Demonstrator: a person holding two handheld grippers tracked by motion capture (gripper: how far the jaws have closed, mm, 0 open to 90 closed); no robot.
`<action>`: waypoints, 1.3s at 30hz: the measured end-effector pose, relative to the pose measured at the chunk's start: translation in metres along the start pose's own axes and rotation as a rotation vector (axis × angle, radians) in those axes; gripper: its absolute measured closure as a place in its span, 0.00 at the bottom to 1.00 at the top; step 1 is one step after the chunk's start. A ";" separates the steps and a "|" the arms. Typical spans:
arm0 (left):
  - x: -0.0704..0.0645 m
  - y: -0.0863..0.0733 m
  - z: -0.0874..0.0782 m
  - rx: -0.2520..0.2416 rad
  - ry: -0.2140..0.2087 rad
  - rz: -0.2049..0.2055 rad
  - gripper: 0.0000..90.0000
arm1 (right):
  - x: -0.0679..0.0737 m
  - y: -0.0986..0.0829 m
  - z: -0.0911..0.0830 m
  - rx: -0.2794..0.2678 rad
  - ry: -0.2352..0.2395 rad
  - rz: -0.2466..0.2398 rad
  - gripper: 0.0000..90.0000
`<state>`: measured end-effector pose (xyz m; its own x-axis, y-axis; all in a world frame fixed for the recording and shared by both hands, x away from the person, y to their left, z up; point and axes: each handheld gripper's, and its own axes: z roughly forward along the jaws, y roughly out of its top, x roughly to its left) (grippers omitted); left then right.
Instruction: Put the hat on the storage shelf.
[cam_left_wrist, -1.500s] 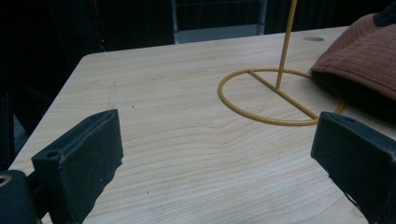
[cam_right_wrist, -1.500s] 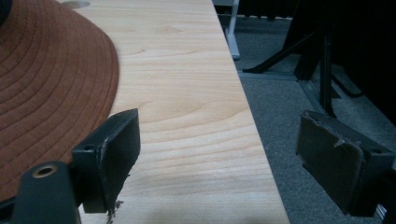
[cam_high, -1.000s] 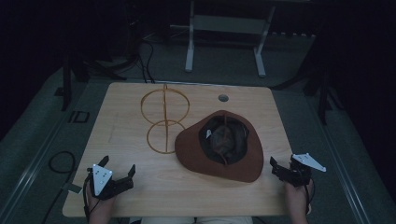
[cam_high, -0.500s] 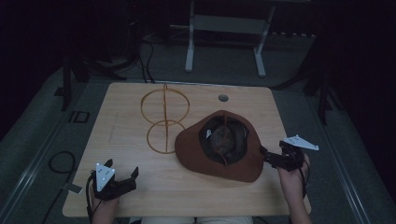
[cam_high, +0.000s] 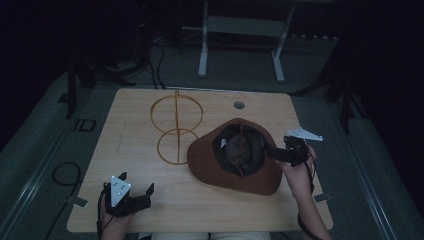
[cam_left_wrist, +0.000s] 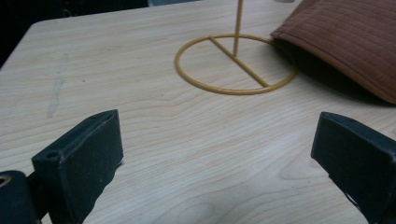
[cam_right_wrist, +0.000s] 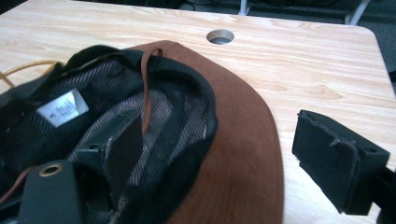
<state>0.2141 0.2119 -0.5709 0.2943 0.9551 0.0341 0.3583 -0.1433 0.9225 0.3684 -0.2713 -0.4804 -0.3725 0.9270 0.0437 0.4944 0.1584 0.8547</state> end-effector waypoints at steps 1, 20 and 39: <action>0.000 0.000 0.000 0.001 -0.008 0.000 0.03 | 0.001 0.002 0.003 0.006 0.000 0.002 0.18; -0.002 0.000 0.001 0.013 -0.034 0.012 0.03 | 0.004 0.012 0.076 0.190 -0.030 -0.010 0.18; -0.002 -0.001 0.003 0.040 -0.042 0.001 0.03 | 0.021 -0.007 0.124 0.344 -0.204 -0.128 0.36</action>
<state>0.2154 0.2096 -0.5731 0.3312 0.9434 0.0182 0.3932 -0.1556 0.9062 0.4541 -0.2107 -0.5497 -0.3018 0.9353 -0.1847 0.7006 0.3490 0.6224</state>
